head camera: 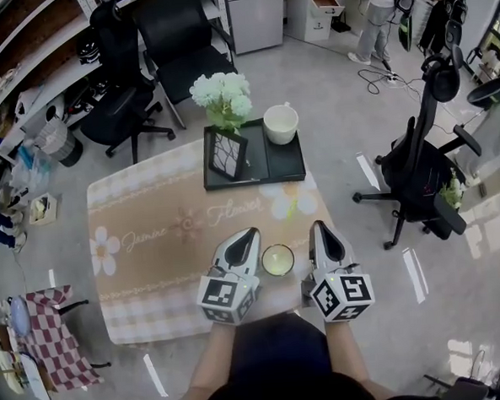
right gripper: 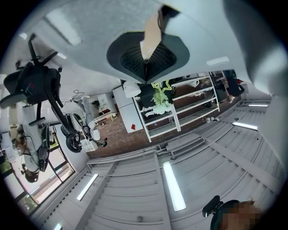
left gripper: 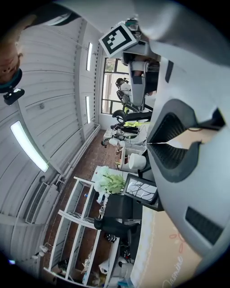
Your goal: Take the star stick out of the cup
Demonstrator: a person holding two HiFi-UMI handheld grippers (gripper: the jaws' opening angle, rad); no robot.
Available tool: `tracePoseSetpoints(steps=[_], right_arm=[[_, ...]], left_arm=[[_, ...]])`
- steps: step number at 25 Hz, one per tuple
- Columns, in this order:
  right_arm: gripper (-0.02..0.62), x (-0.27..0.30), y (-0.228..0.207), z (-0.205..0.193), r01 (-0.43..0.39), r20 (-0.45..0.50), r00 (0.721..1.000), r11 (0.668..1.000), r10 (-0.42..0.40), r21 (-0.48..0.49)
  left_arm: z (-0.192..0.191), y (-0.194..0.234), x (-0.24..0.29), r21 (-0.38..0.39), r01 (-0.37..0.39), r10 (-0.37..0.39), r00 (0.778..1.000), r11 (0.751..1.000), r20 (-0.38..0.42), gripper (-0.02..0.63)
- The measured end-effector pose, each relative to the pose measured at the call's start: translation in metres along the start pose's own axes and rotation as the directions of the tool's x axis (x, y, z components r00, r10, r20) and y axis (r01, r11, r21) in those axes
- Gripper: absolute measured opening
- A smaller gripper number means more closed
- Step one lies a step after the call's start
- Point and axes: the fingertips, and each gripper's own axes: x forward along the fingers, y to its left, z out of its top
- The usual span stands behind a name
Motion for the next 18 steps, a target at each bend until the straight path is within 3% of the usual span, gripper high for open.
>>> tracePoseSetpoints(steps=[18], right_arm=[[0.012,0.005,0.035,0.008,0.014,0.012,1.000,0.999,-0.013,-0.038]], left_arm=[[0.012,0.020,-0.018,-0.014,0.021,-0.021,1.000,1.000,-0.005,0.011]])
